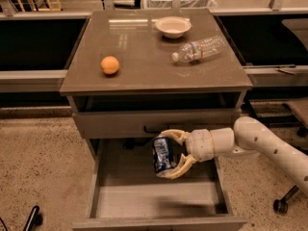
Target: Pick pepsi can from middle drawer and place on counter
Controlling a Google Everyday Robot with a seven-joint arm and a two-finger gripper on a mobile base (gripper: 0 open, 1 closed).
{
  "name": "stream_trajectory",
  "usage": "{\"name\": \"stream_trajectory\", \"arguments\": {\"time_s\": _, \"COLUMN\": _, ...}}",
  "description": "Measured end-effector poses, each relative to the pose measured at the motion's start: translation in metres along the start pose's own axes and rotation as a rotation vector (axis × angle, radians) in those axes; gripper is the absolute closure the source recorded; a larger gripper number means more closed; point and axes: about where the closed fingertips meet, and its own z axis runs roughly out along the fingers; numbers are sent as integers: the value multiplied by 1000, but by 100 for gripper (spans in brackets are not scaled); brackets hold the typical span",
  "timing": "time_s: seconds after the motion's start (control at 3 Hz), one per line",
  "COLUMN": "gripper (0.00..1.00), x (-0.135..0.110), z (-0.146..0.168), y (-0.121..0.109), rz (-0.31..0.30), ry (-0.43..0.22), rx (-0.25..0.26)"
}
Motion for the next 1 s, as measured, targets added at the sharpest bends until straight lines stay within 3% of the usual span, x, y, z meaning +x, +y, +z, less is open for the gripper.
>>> {"name": "stream_trajectory", "arguments": {"time_s": 0.33, "gripper": 100, "x": 0, "z": 1, "y": 1, "rz": 1, "ry": 0, "rx": -3}}
{"name": "stream_trajectory", "arguments": {"time_s": 0.67, "gripper": 100, "x": -22, "z": 6, "y": -14, "rz": -25, "ry": 23, "rx": -31}}
{"name": "stream_trajectory", "arguments": {"time_s": 1.0, "gripper": 100, "x": -75, "z": -2, "y": -45, "rz": -82, "ry": 49, "rx": -49}}
